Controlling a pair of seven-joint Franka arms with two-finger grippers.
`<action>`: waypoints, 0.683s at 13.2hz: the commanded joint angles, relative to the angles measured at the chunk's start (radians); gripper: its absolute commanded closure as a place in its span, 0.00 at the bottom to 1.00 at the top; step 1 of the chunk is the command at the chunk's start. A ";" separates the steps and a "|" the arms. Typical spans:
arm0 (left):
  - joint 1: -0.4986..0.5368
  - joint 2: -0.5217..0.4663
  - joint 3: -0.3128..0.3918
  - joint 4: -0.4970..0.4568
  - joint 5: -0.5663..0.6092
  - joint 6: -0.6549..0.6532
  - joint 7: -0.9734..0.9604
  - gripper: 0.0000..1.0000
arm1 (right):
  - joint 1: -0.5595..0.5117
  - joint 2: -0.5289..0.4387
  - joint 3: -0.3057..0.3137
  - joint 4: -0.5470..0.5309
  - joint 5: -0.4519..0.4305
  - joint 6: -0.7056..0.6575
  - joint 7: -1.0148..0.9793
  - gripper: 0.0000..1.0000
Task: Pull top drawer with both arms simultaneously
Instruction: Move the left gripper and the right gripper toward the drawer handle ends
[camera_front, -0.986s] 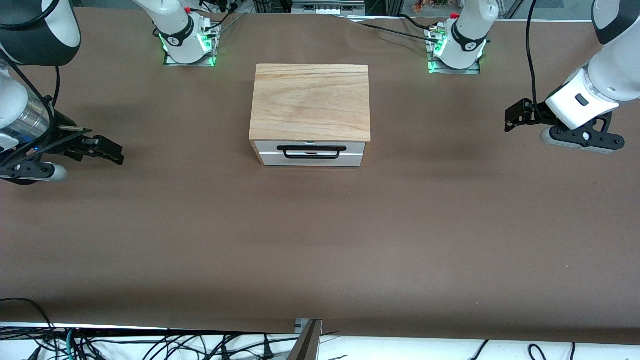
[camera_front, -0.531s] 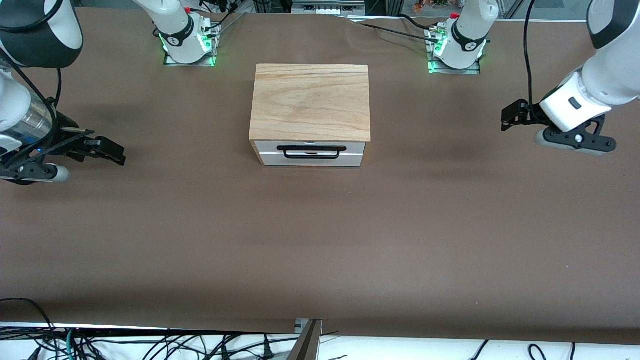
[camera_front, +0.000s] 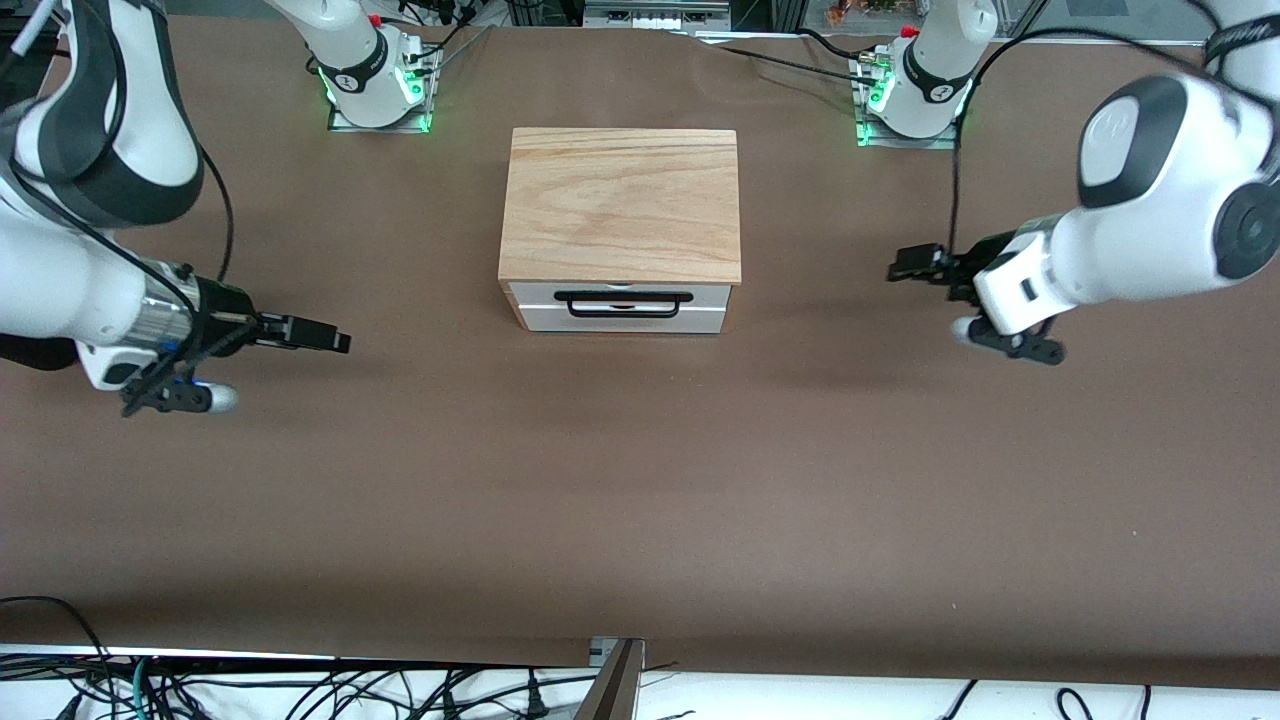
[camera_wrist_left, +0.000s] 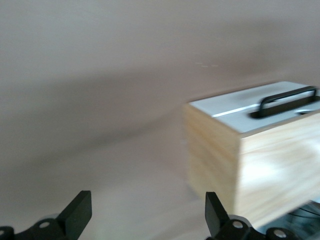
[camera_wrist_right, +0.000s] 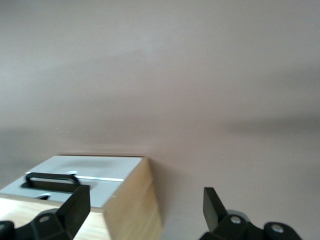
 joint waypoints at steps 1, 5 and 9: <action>-0.052 0.091 0.004 0.038 -0.156 0.033 0.045 0.00 | -0.008 0.088 0.009 0.023 0.240 0.019 -0.131 0.00; -0.080 0.239 0.003 0.038 -0.525 0.089 0.368 0.00 | -0.021 0.252 0.009 0.007 0.572 0.000 -0.602 0.00; -0.127 0.358 0.003 0.037 -0.862 0.089 0.591 0.00 | -0.002 0.340 0.009 -0.065 0.782 -0.001 -0.897 0.00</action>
